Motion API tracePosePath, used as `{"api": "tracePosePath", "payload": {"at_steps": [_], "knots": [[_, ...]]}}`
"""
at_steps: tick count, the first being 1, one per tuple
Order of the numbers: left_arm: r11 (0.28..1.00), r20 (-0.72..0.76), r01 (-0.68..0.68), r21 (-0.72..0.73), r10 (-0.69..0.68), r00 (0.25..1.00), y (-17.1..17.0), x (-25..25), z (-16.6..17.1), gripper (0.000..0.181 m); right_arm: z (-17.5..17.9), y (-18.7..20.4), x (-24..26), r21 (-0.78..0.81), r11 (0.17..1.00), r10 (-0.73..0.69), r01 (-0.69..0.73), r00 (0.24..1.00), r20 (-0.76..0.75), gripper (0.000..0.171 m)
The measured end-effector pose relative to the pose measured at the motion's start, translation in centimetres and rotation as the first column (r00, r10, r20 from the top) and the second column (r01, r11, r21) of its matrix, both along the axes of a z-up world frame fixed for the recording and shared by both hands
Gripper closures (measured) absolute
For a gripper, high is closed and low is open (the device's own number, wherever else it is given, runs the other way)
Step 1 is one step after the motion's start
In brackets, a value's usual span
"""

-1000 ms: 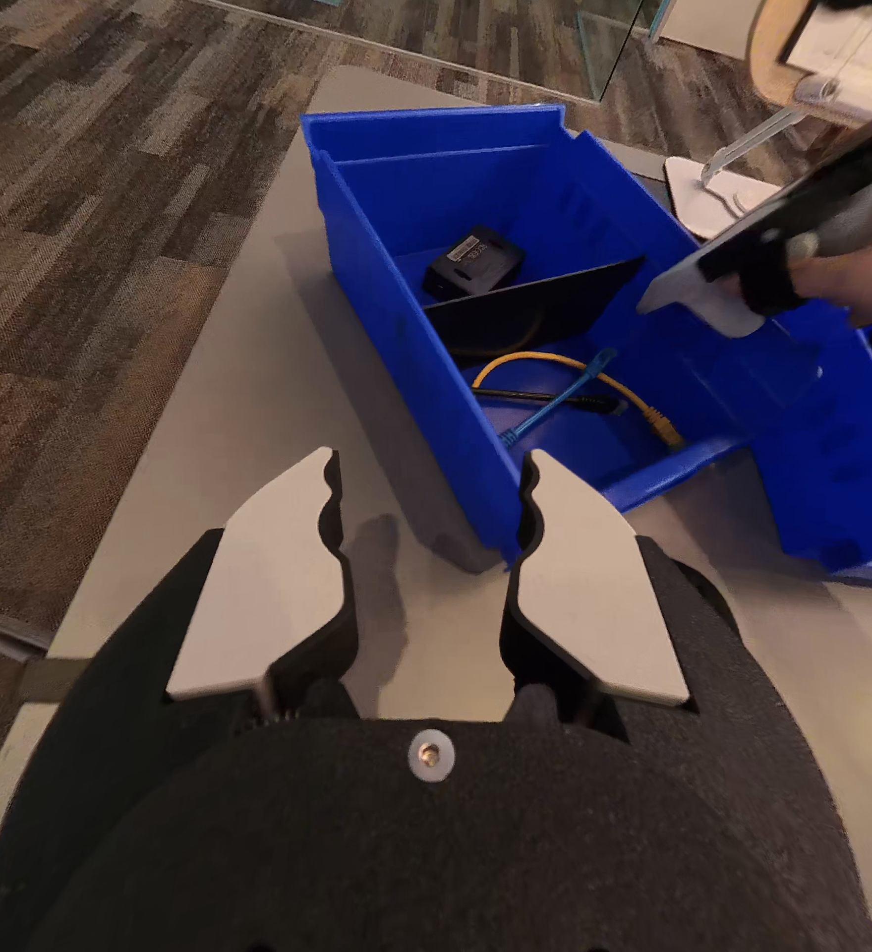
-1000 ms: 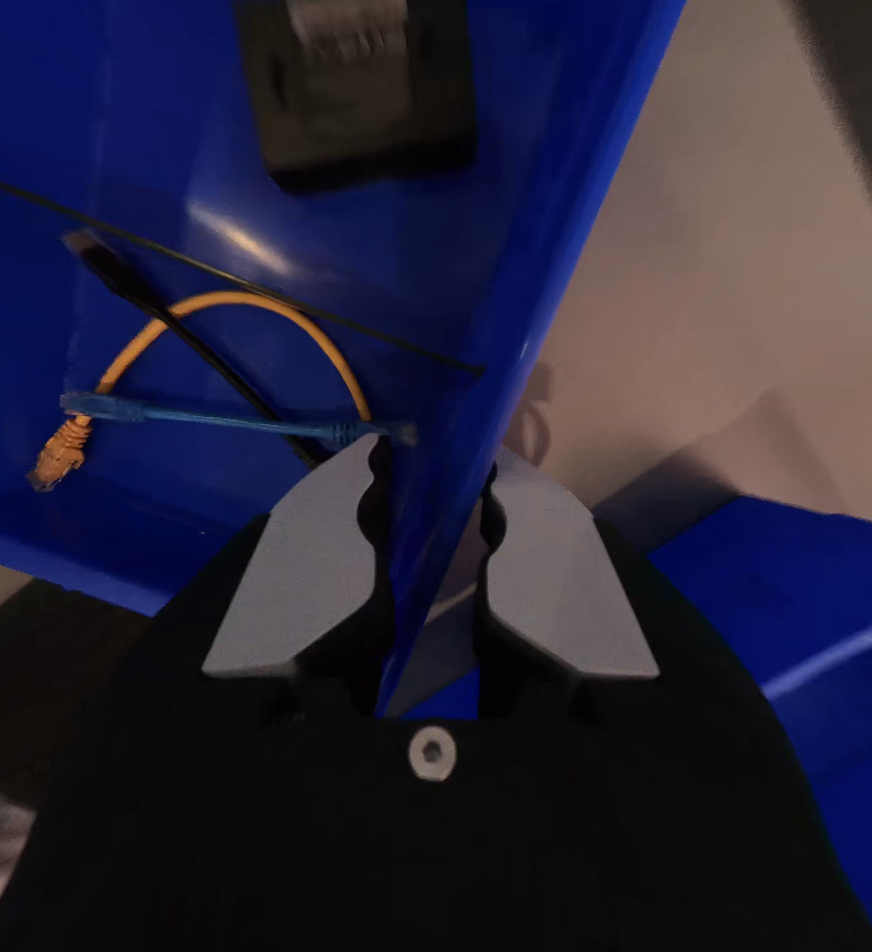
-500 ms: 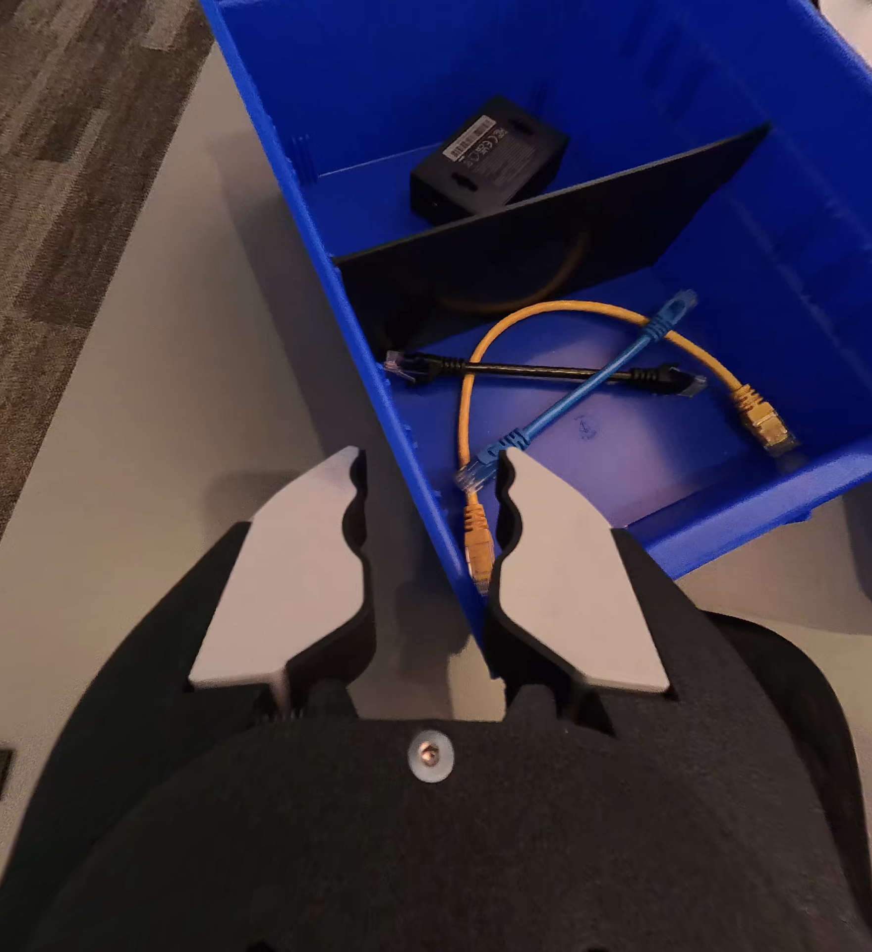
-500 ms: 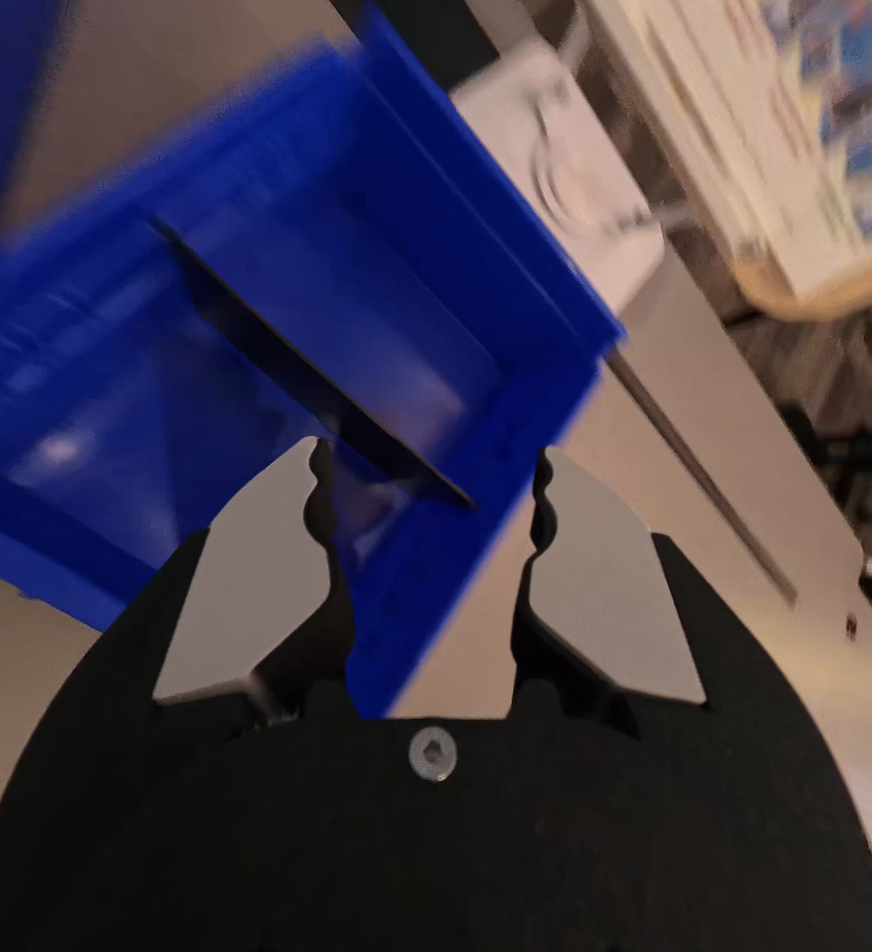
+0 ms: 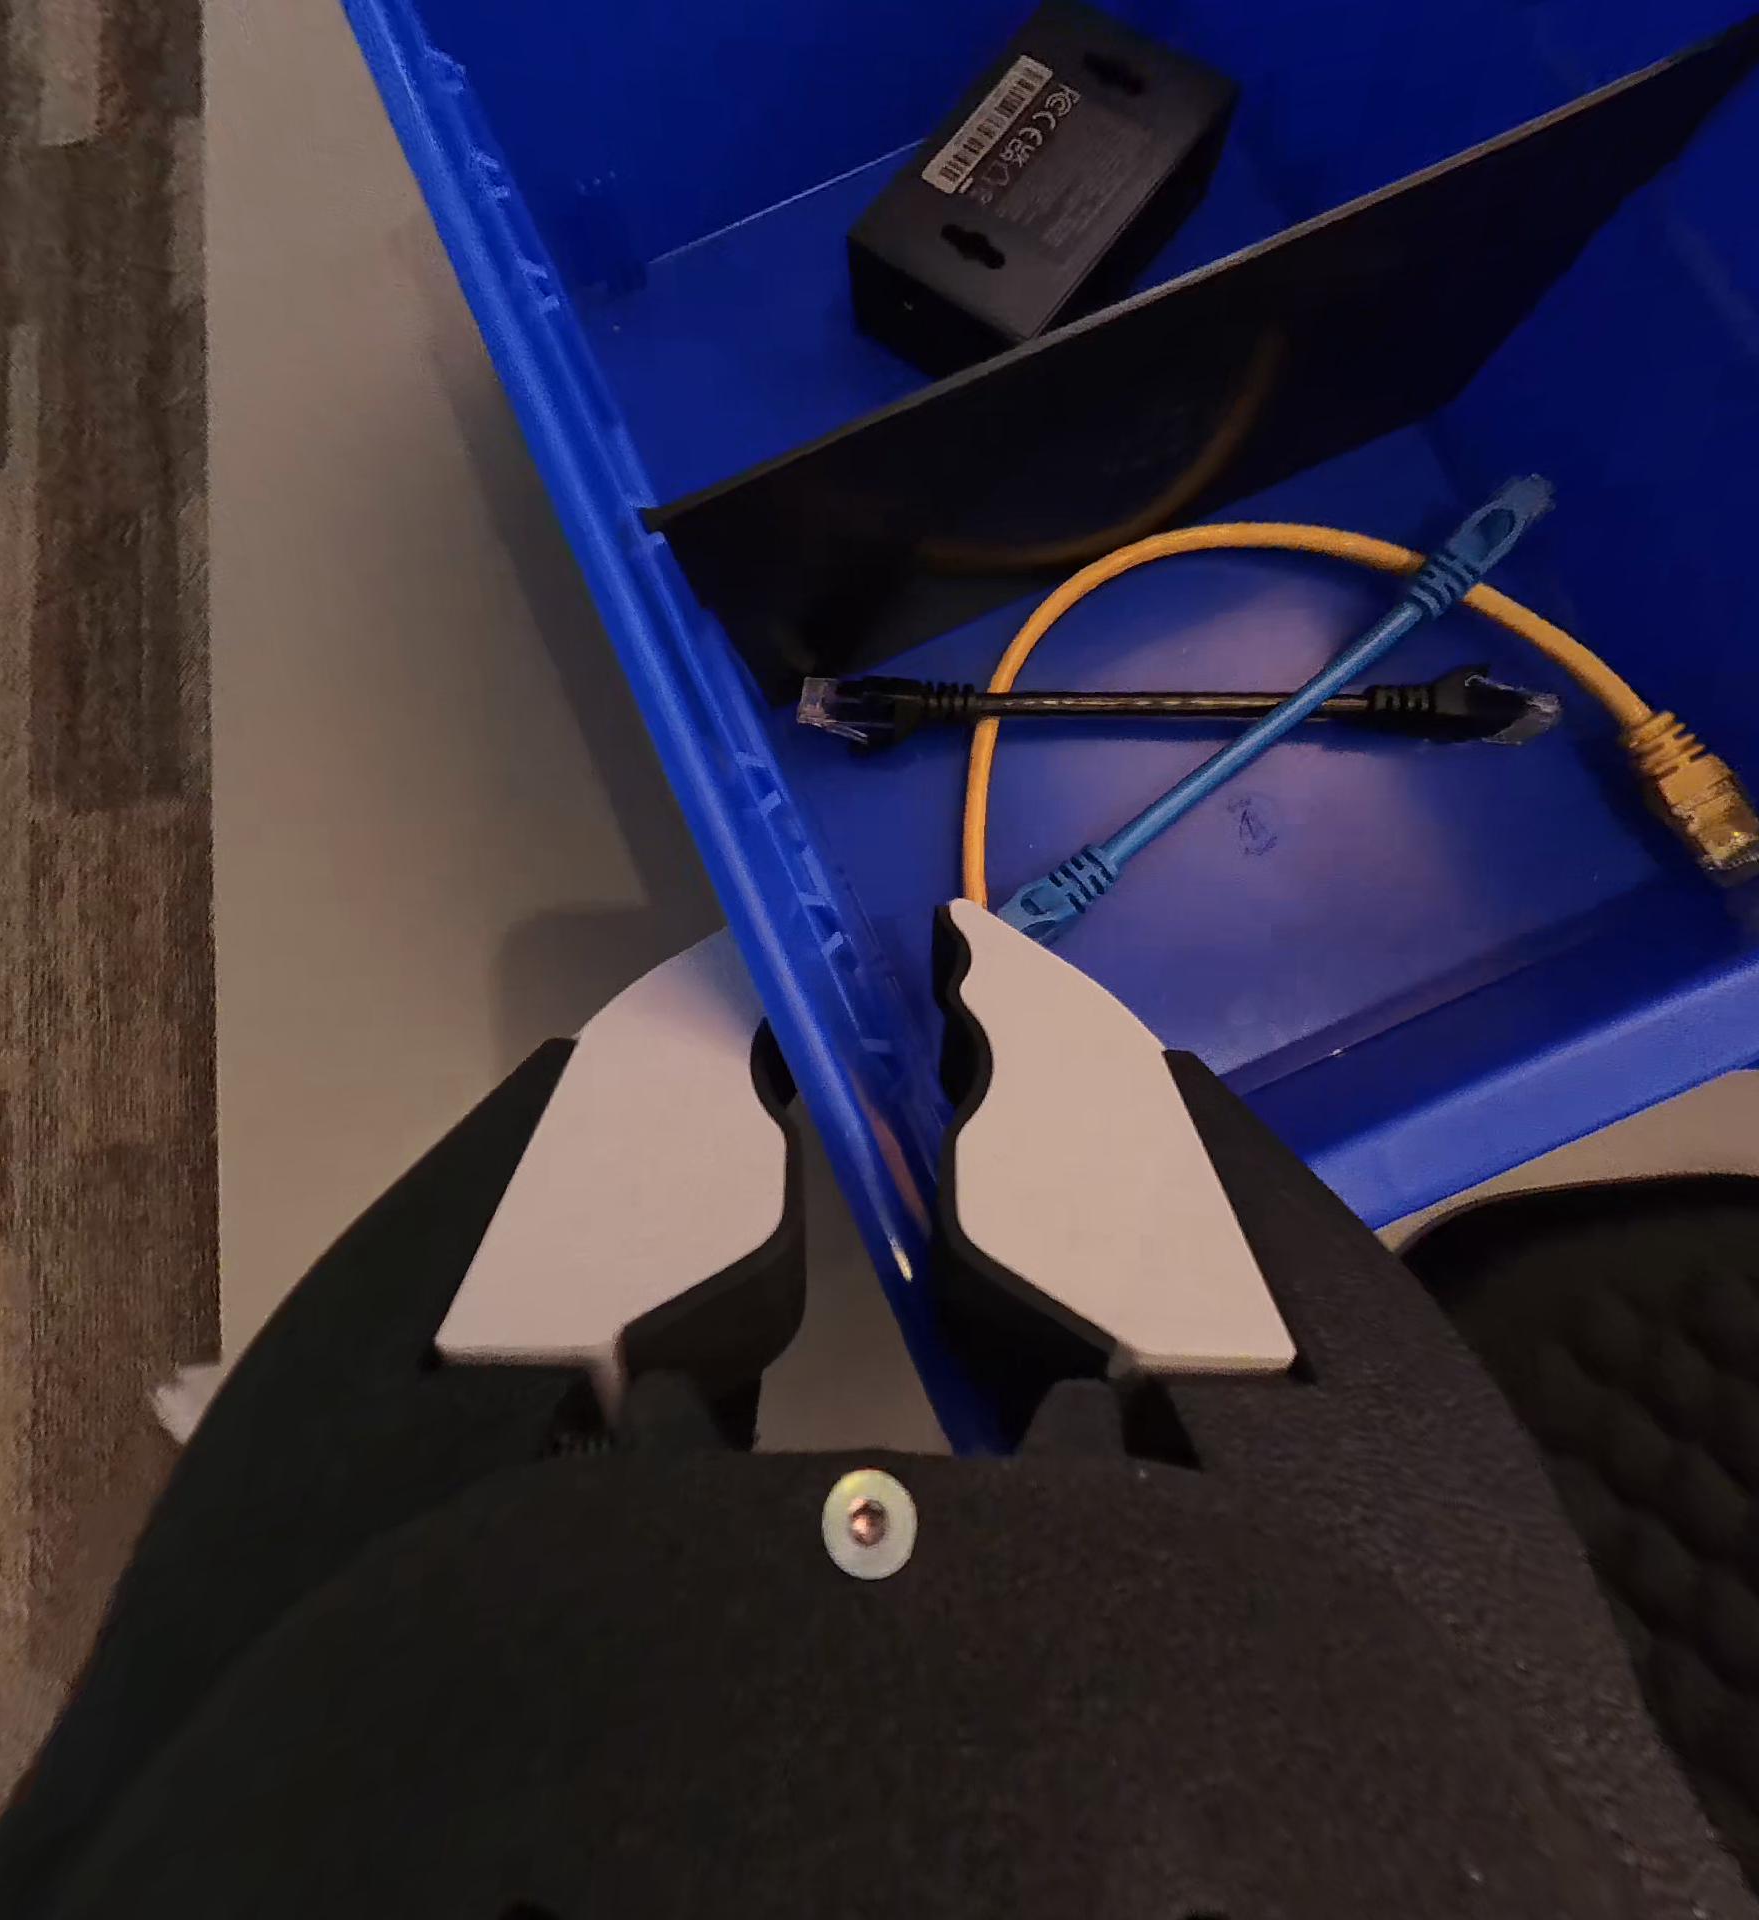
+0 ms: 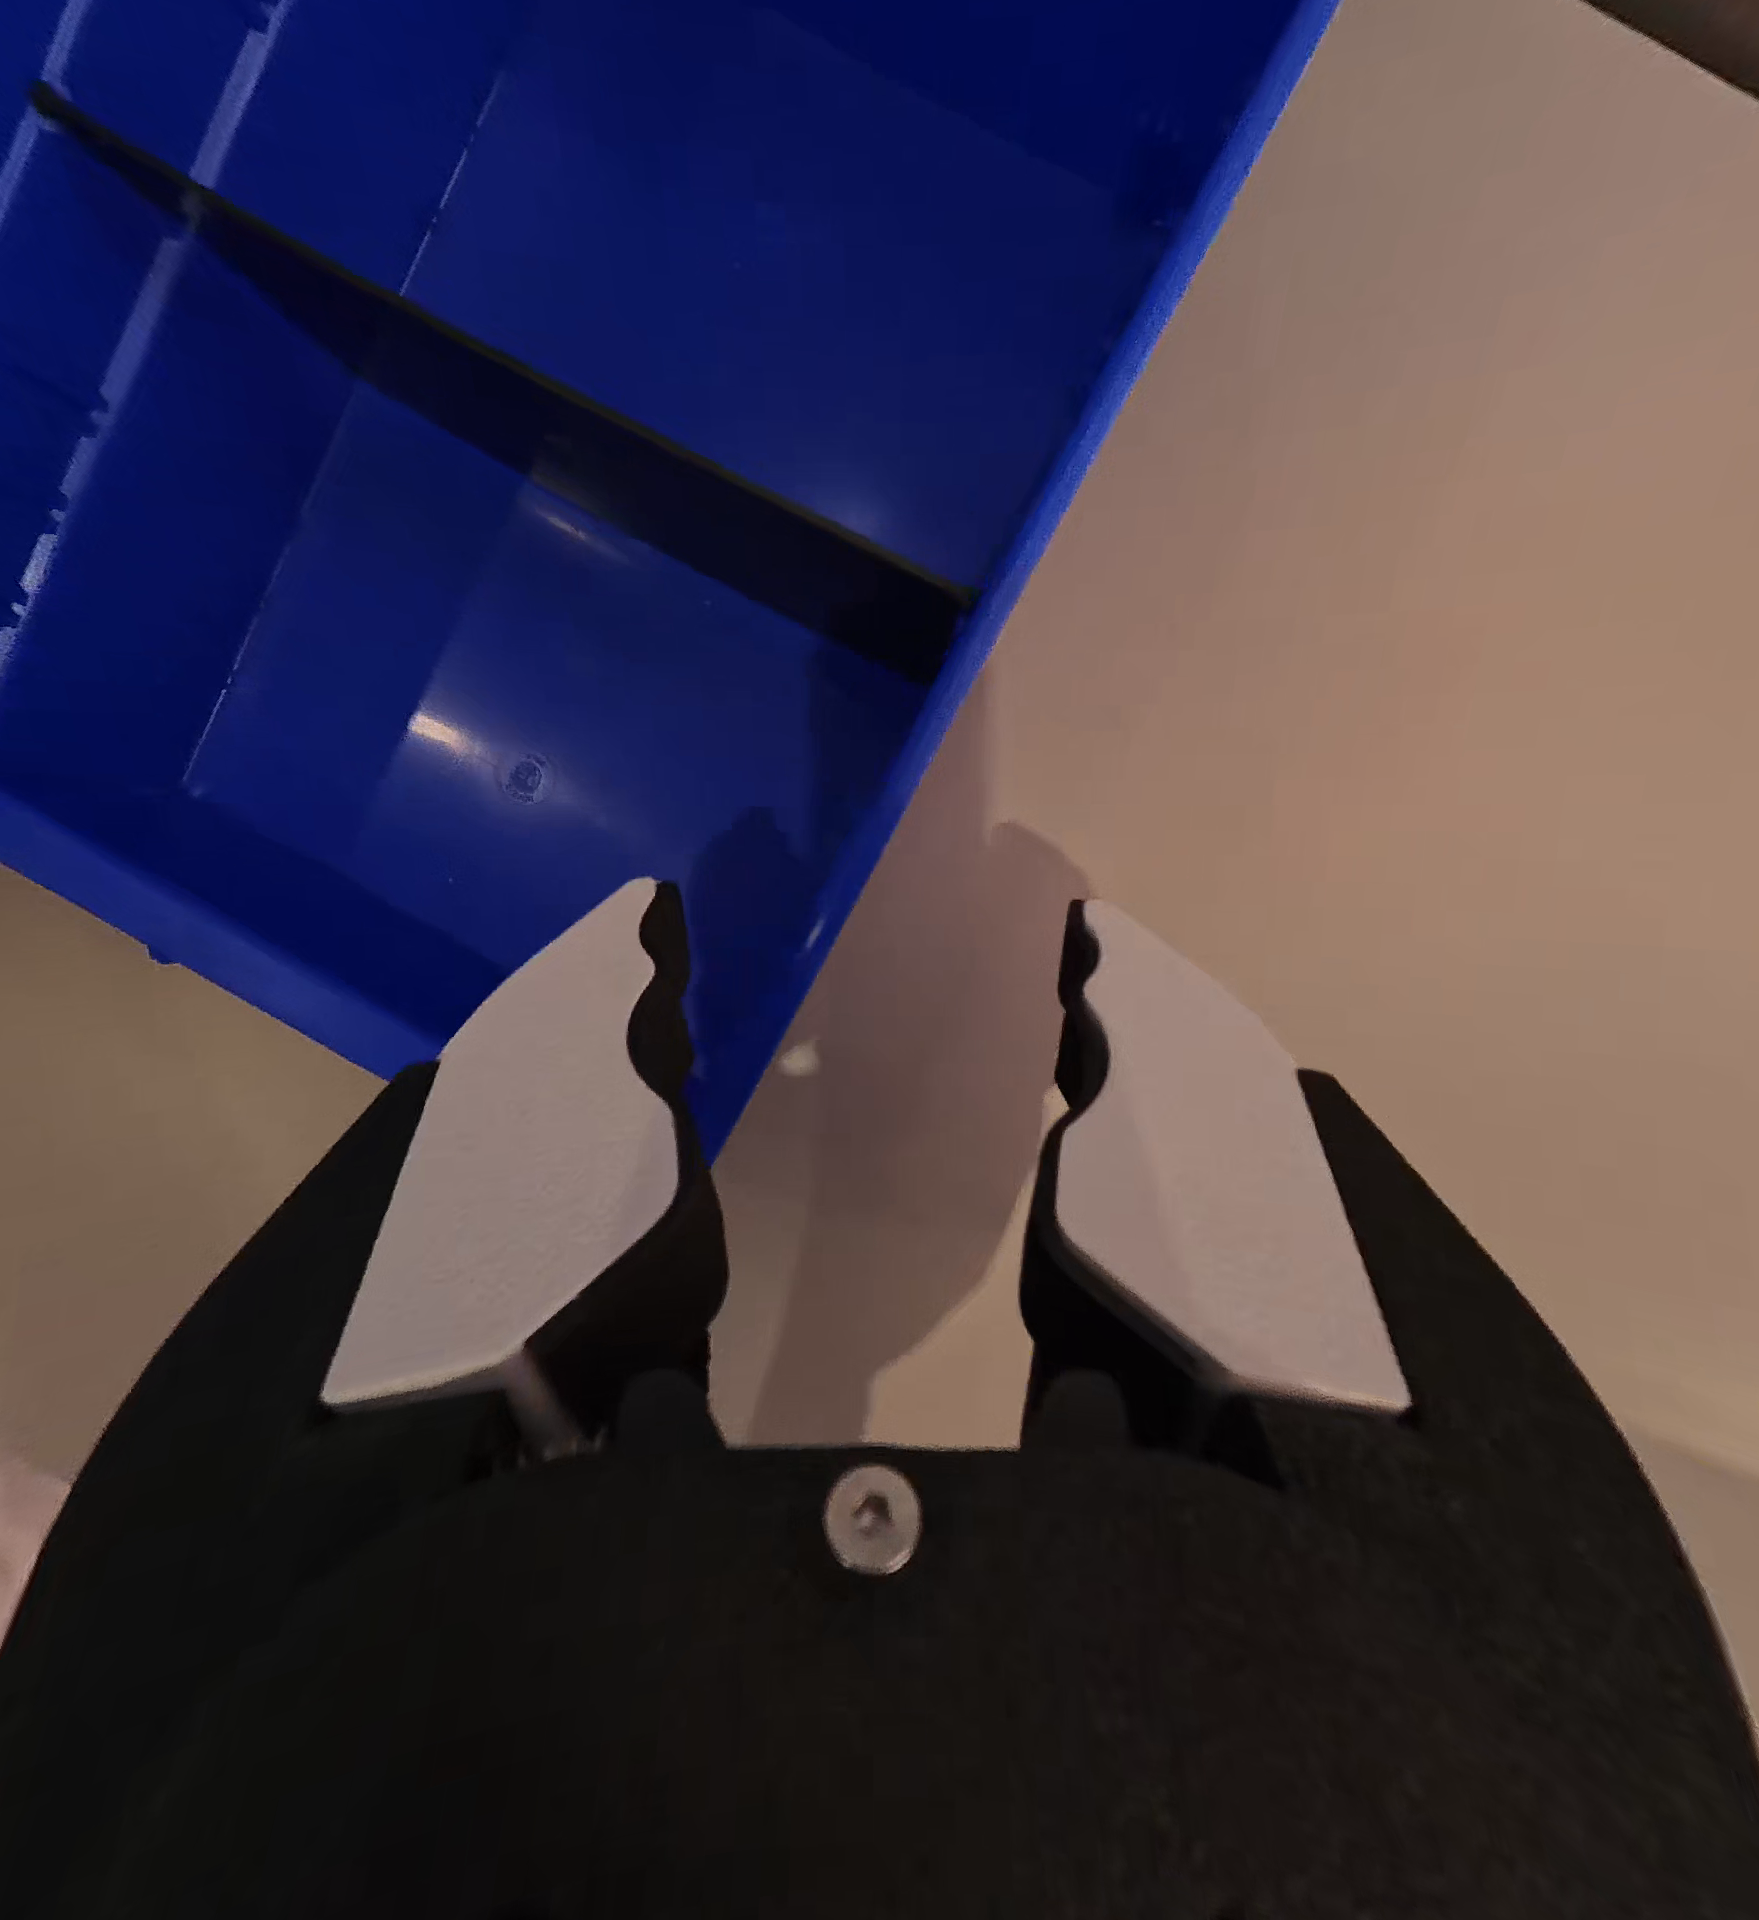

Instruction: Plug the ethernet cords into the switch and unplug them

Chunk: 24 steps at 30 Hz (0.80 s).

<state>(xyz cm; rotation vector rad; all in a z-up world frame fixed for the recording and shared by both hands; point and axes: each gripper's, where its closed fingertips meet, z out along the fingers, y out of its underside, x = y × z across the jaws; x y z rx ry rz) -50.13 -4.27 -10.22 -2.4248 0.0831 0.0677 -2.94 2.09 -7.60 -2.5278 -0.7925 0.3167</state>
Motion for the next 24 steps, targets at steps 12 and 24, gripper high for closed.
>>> {"api": "tracePosePath", "payload": {"at_steps": [12, 24], "knots": [[0.99, -0.004, 0.143, 0.016, -0.143, 0.99, 2.2, 1.9, 0.0, 0.164, -4.1, -0.1, -0.3, -0.193, 0.979, -0.019, 0.07, 0.968, 0.252, 0.111], [0.978, -0.001, 0.205, 0.035, -0.205, 0.979, 2.6, 4.1, 0.0, 0.162, -6.0, 0.0, 1.4, -0.321, 0.934, -0.027, 0.16, 0.923, 0.383, 0.136]]}}
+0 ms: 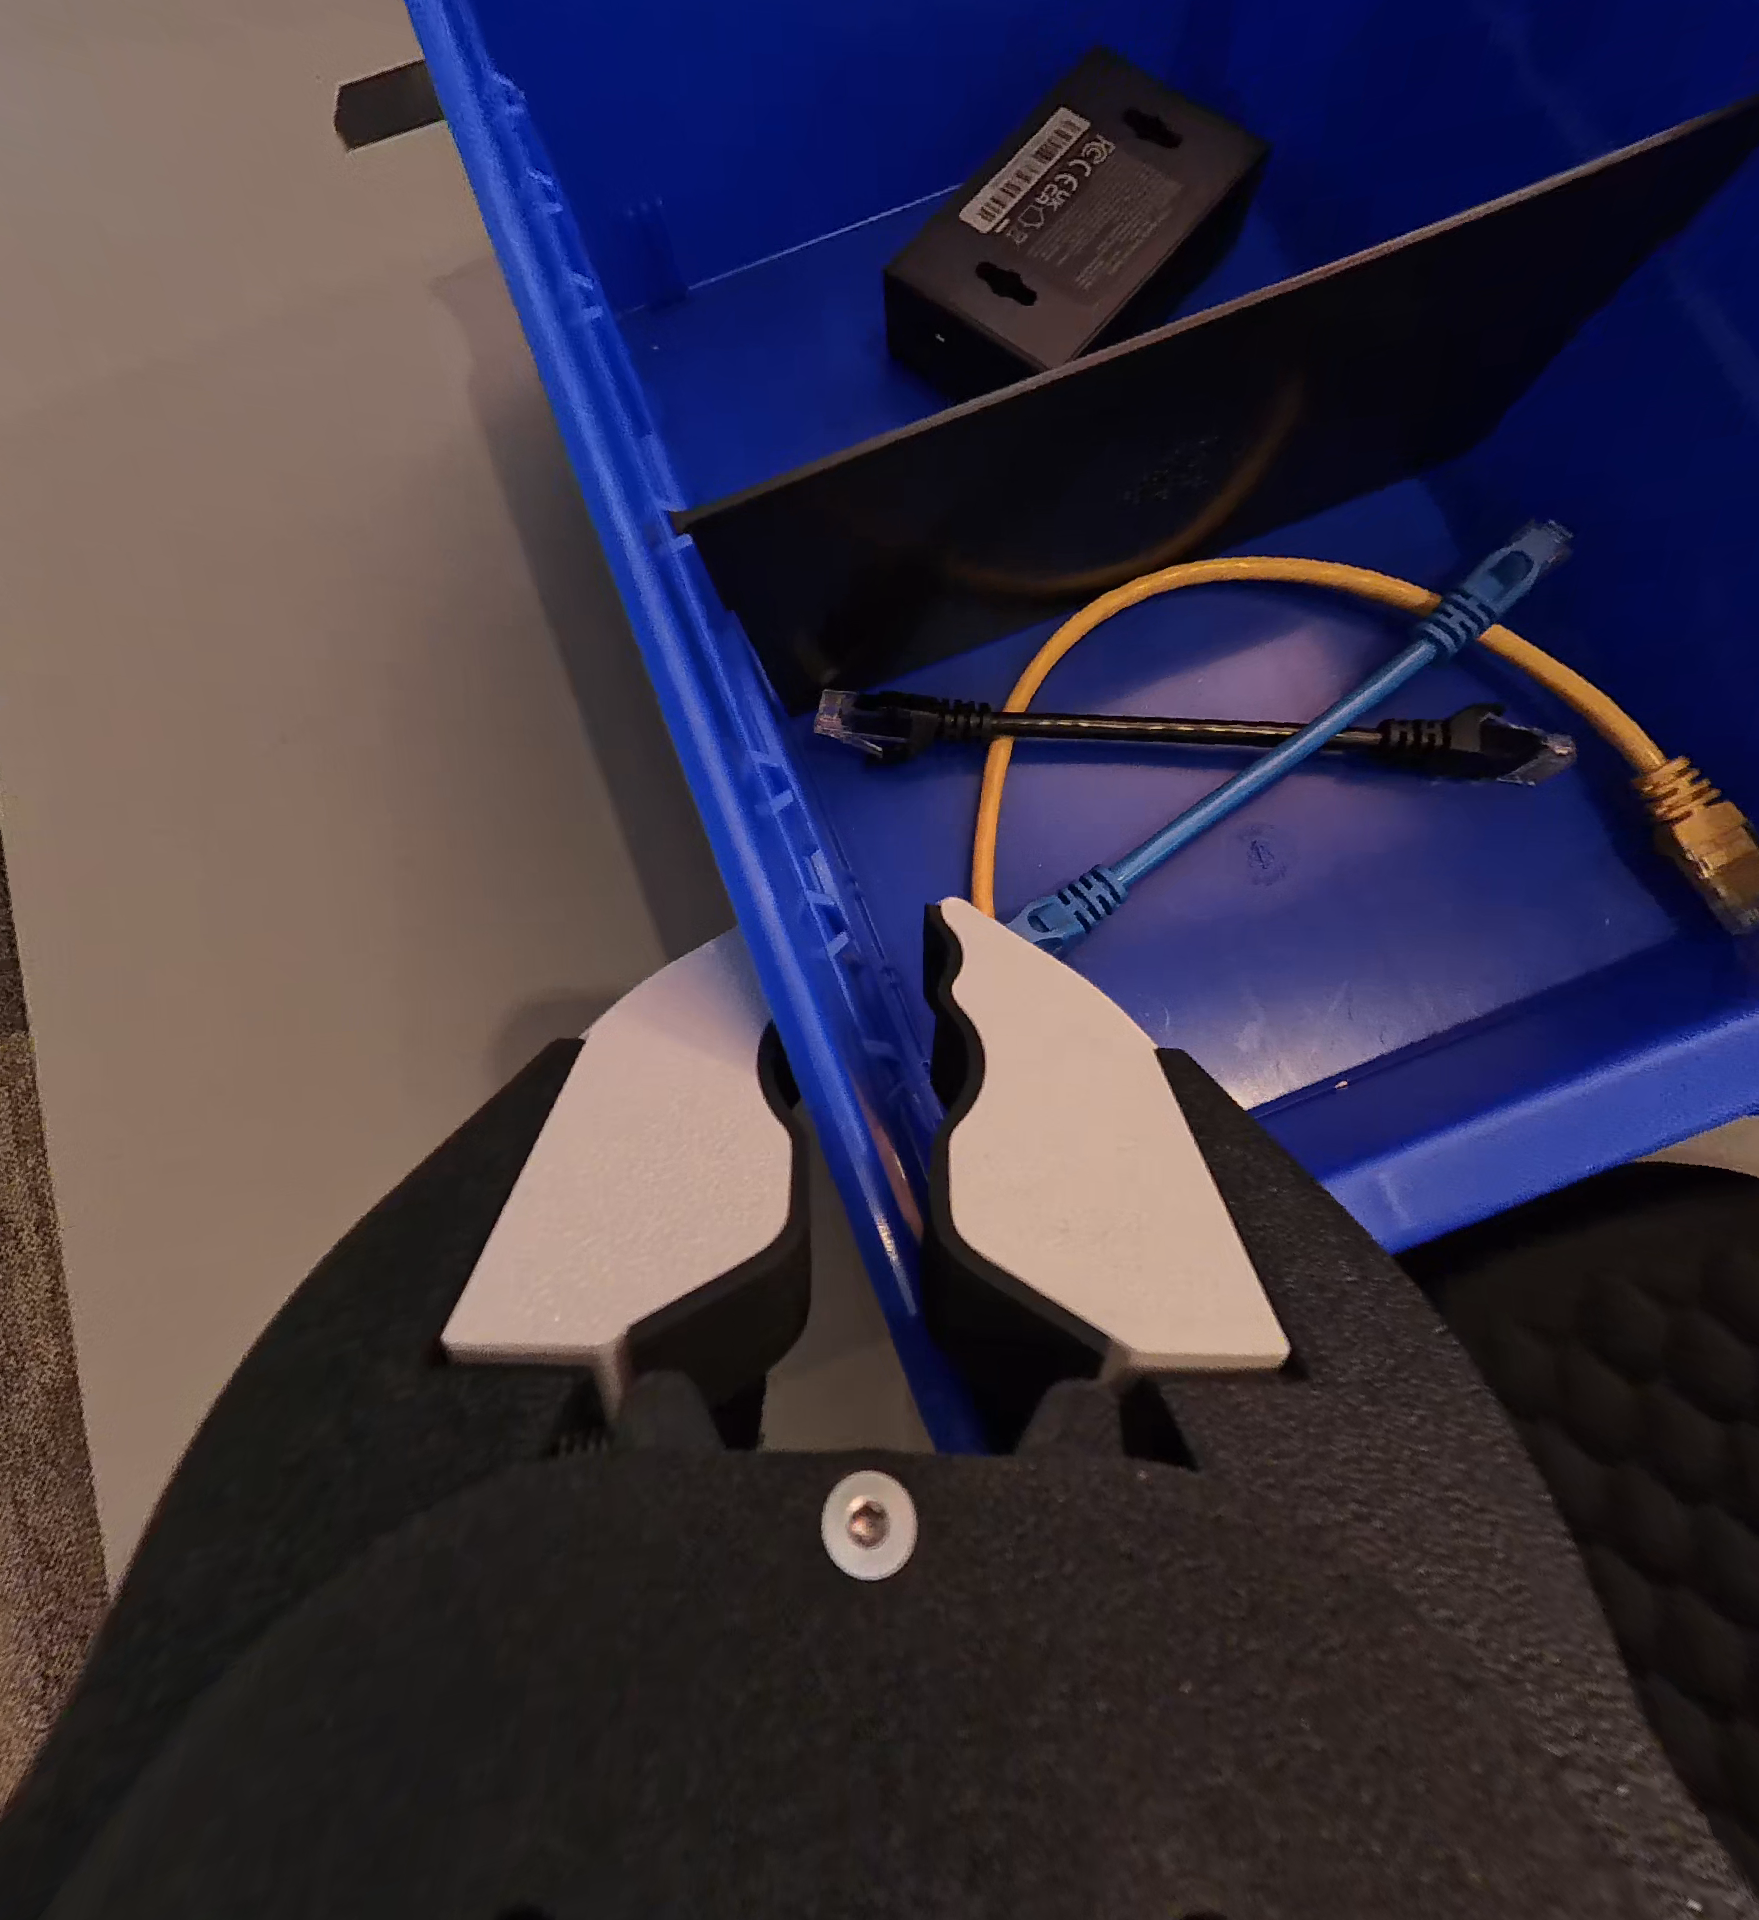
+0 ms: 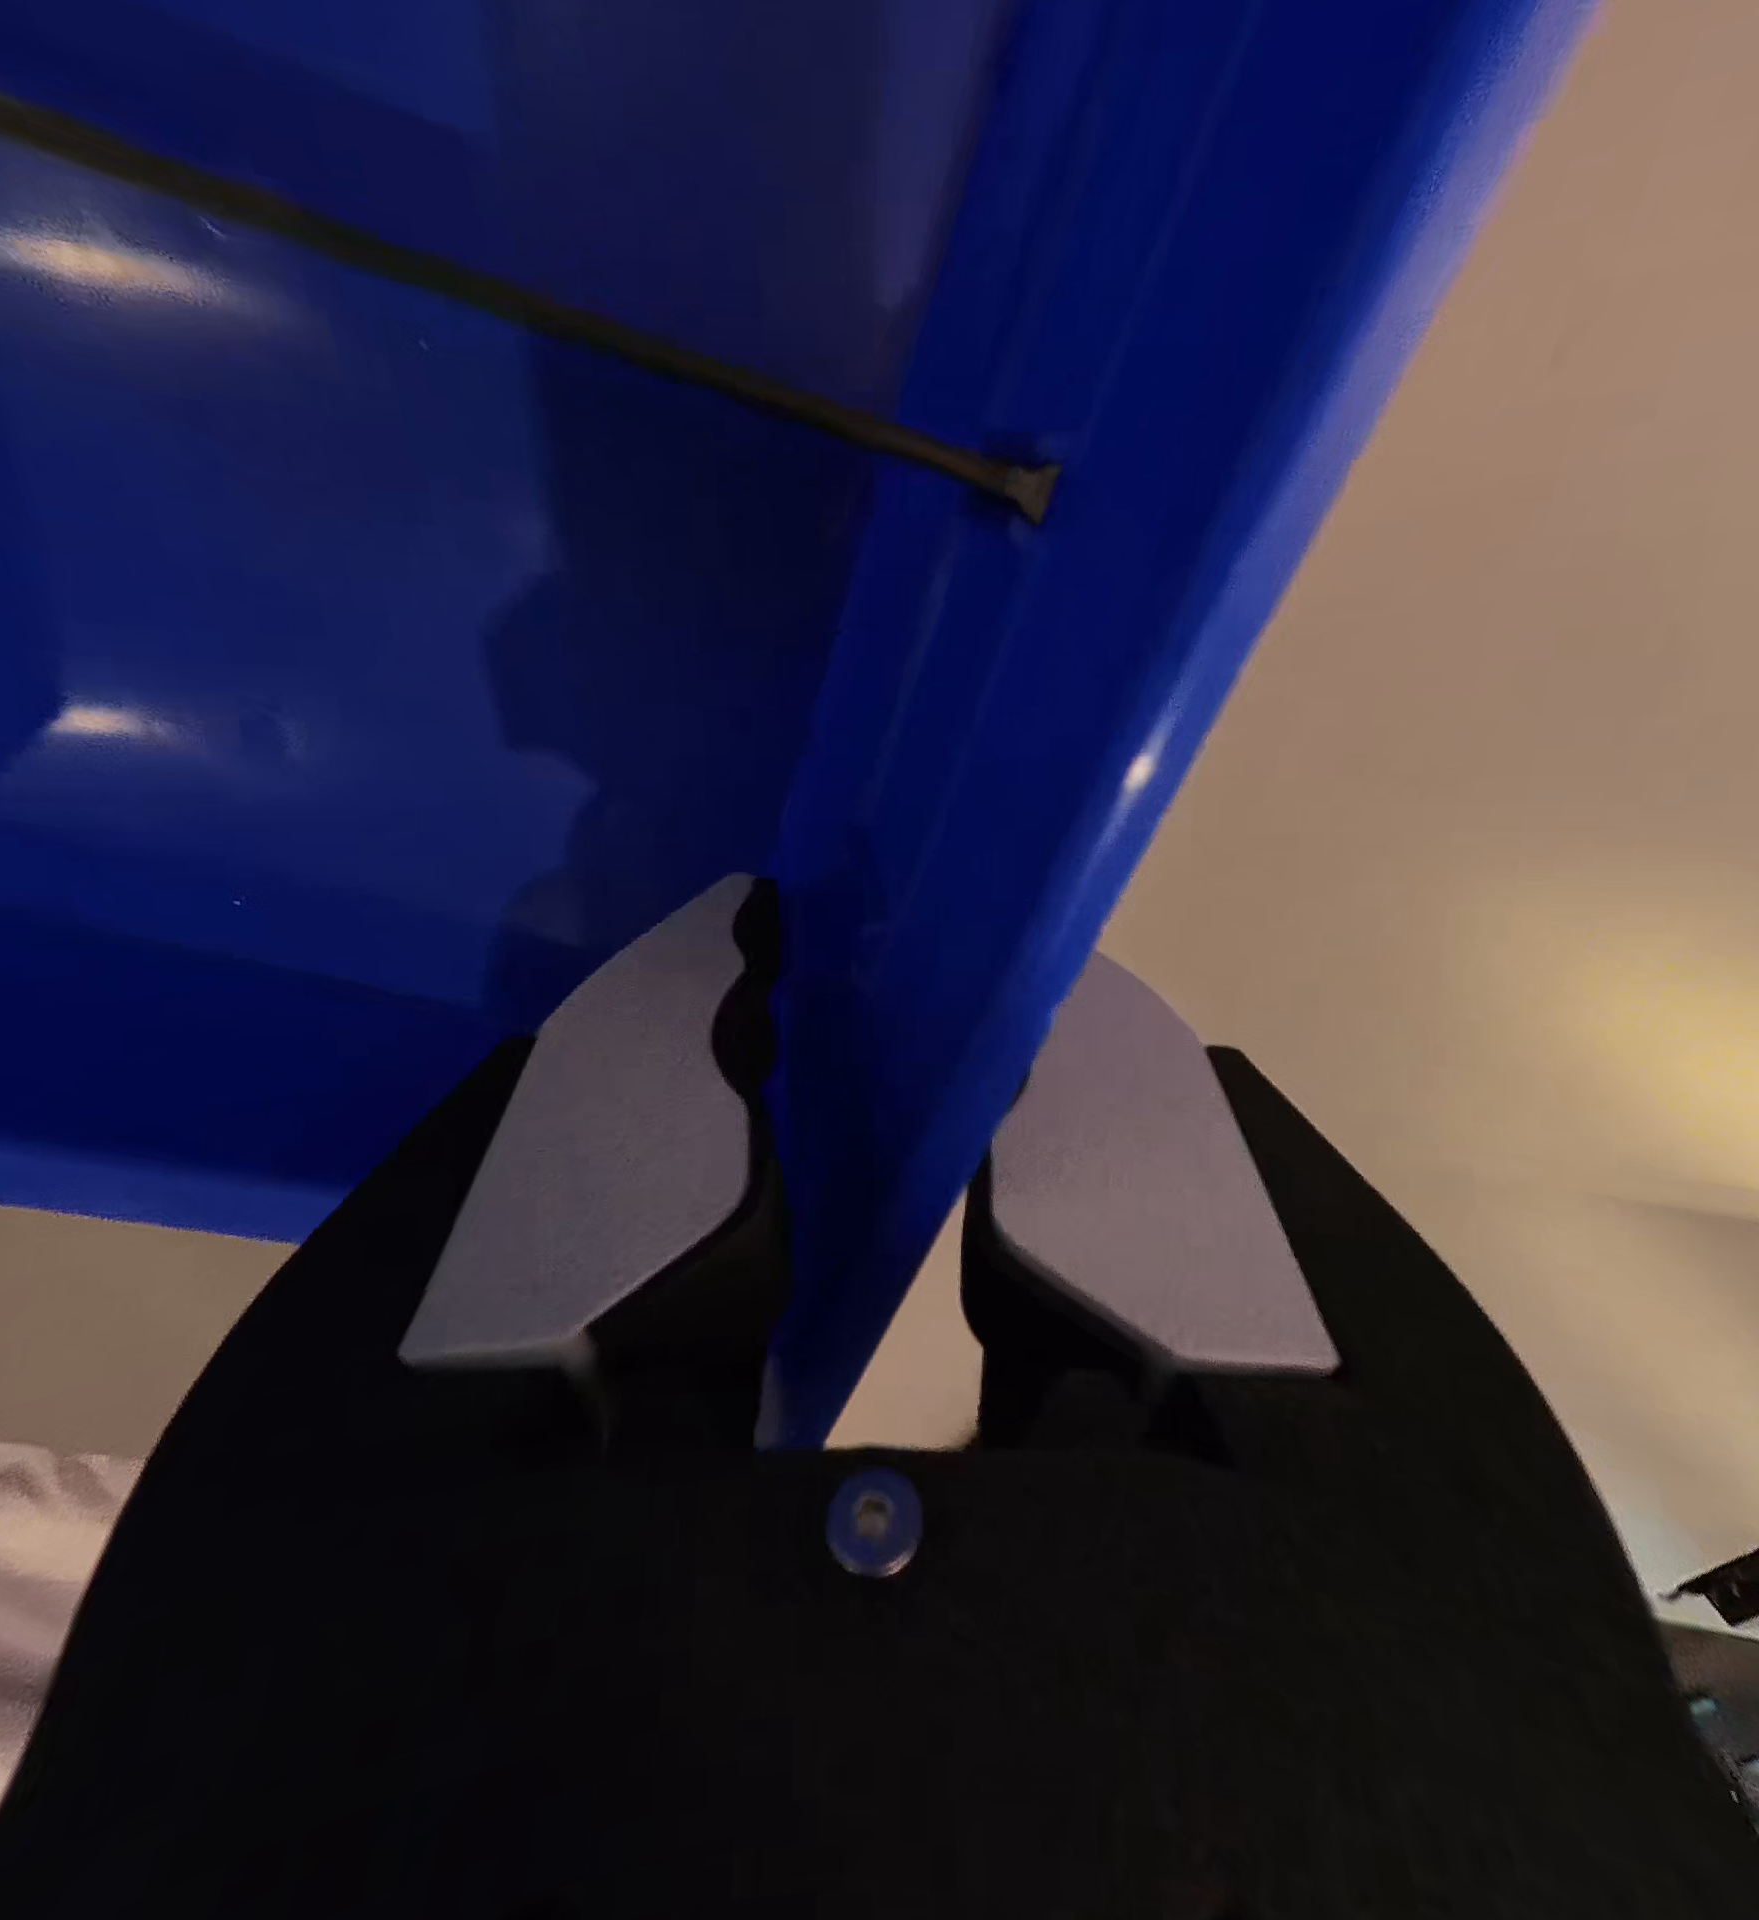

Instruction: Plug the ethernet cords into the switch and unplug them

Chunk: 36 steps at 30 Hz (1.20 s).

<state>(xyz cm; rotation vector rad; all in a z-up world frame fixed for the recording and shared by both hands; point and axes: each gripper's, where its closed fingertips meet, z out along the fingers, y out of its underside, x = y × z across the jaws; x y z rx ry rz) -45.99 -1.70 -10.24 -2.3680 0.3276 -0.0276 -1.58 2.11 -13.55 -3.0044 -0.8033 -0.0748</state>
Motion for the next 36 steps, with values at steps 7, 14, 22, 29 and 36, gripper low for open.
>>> {"api": "tracePosePath", "payload": {"at_steps": [7, 14, 22, 29, 36], "knots": [[1.0, 0.013, 0.02, 0.02, -0.02, 1.0, 0.2, 0.6, 0.1, 0.16, -0.2, -0.6, -1.4, -0.12, 0.99, -0.09, 0.068, 0.977, -0.193, 0.167], [0.995, 0.066, -0.071, 0.076, 0.066, 0.996, -0.3, 0.0, 0.9, 0.12, -0.2, 0.0, -0.3, -0.12, 0.991, -0.074, 0.052, 0.98, -0.187, 0.167], [0.979, 0.029, -0.149, 0.142, 0.146, 0.989, -3.1, -0.5, 2.4, 0.121, -0.3, 0.7, 2.2, -0.12, 0.991, -0.085, 0.063, 0.978, -0.193, 0.167], [0.983, 0.045, -0.16, 0.089, 0.157, 0.987, -3.1, 0.0, 1.5, 0.124, -0.3, 1.8, 6.5, -0.124, 0.988, -0.118, 0.096, 0.976, -0.182, 0.168], [0.981, 0.015, -0.176, 0.078, 0.176, 0.984, -2.8, 0.2, 0.2, 0.125, -0.3, 3.1, 11.8, -0.134, 0.981, -0.16, 0.137, 0.971, -0.179, 0.168]]}}
